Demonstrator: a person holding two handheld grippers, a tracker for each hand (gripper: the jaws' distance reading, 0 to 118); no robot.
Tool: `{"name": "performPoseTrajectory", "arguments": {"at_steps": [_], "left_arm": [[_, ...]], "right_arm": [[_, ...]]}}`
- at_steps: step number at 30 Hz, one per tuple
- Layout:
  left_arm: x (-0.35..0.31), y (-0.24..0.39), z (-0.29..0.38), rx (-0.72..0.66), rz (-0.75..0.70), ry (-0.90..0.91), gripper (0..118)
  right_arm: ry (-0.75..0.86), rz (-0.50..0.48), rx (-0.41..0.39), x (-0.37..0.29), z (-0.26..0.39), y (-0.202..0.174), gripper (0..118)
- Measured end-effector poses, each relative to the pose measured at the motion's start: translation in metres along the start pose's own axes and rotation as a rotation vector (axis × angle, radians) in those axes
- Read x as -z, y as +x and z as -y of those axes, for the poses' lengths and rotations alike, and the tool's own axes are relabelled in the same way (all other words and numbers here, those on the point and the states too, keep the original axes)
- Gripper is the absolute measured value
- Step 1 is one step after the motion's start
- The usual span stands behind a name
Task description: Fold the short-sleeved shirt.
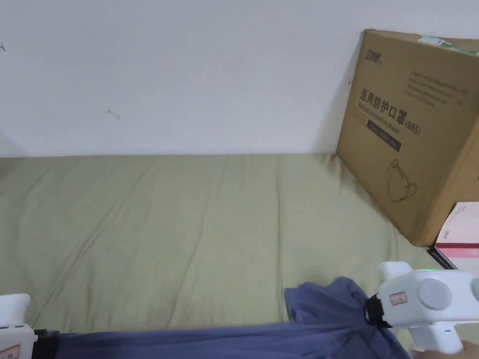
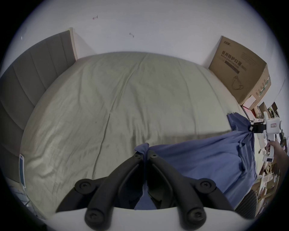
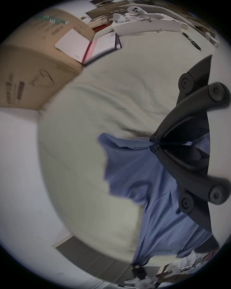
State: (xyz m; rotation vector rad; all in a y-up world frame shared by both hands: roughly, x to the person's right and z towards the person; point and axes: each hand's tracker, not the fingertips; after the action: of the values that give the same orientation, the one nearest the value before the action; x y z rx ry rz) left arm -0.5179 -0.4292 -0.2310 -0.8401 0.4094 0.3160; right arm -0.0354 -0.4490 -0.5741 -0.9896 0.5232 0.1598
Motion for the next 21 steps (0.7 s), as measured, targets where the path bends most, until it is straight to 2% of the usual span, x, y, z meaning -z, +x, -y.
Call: {"name": "performPoseTrajectory", "arguments": {"at_steps": [3,4,9,10,13,15,19,21], "left_arm": [[-0.034,-0.003,-0.01,-0.001,0.022,0.075,2],[-0.047,-0.004,-0.014,-0.009,0.033,0.102,2],[-0.125,0.001,-0.042,-0.006,0.093,0.229,2],[-0.142,0.003,-0.048,0.005,0.102,0.261,2],[-0.187,0.009,-0.063,0.041,0.11,0.336,2],[-0.21,0.012,-0.075,0.065,0.088,0.385,2],[-0.237,0.015,-0.109,0.074,0.063,0.43,2],[-0.245,0.014,-0.132,0.055,0.068,0.445,2]], "right_arm": [[0.122,-0.097,0.117,-0.066,-0.003,0.013,0],[0.158,-0.106,0.13,-0.086,-0.004,0.016,0],[0.252,-0.111,0.088,-0.193,-0.008,0.018,0],[0.278,-0.122,0.085,-0.222,-0.005,0.004,0],[0.351,-0.1,0.03,-0.275,-0.013,-0.007,0],[0.42,-0.082,0.005,-0.302,-0.024,-0.015,0],[0.503,-0.099,0.012,-0.338,-0.061,-0.028,0],[0.554,-0.073,-0.021,-0.35,-0.084,-0.041,0]]}}
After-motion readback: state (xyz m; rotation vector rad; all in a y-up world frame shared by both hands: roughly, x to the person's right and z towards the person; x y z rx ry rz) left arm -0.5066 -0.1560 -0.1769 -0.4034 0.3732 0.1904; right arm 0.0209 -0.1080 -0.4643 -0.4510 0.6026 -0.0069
